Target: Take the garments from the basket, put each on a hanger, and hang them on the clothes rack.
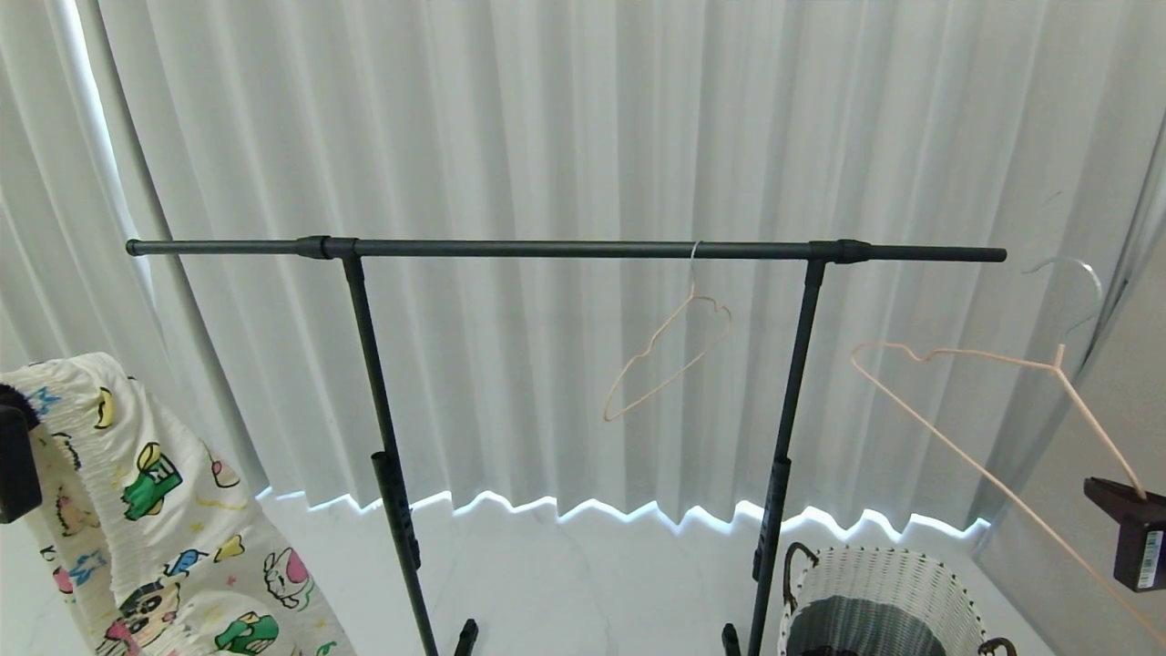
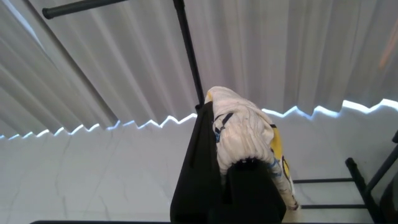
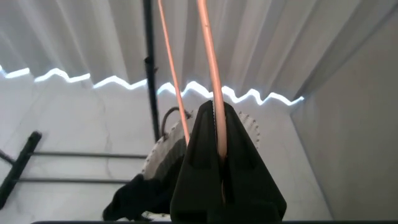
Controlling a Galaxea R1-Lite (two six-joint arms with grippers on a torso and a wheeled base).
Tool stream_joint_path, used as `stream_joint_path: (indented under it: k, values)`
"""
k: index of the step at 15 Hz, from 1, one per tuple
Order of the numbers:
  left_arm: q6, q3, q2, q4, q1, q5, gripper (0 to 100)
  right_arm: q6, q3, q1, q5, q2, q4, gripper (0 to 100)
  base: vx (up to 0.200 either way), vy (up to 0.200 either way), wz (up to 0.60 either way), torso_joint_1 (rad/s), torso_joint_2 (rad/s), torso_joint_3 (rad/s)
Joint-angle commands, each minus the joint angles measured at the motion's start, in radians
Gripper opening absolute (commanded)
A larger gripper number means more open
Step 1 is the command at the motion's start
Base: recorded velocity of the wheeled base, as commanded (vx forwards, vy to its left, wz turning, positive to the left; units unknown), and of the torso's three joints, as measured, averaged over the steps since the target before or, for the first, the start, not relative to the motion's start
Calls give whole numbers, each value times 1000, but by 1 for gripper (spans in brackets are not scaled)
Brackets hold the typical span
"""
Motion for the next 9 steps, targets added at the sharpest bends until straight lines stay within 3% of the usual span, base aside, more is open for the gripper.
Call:
stream_joint_path:
  k: [1, 9]
  values:
    - [0, 0, 7, 1, 1, 1, 0, 1, 0, 24, 1, -17, -3, 0, 0, 200, 0, 17, 7, -2]
    - [-3, 0, 55, 1, 1, 2, 0, 2, -2, 84, 68, -20, -4, 0, 0, 200, 0, 1, 1, 2]
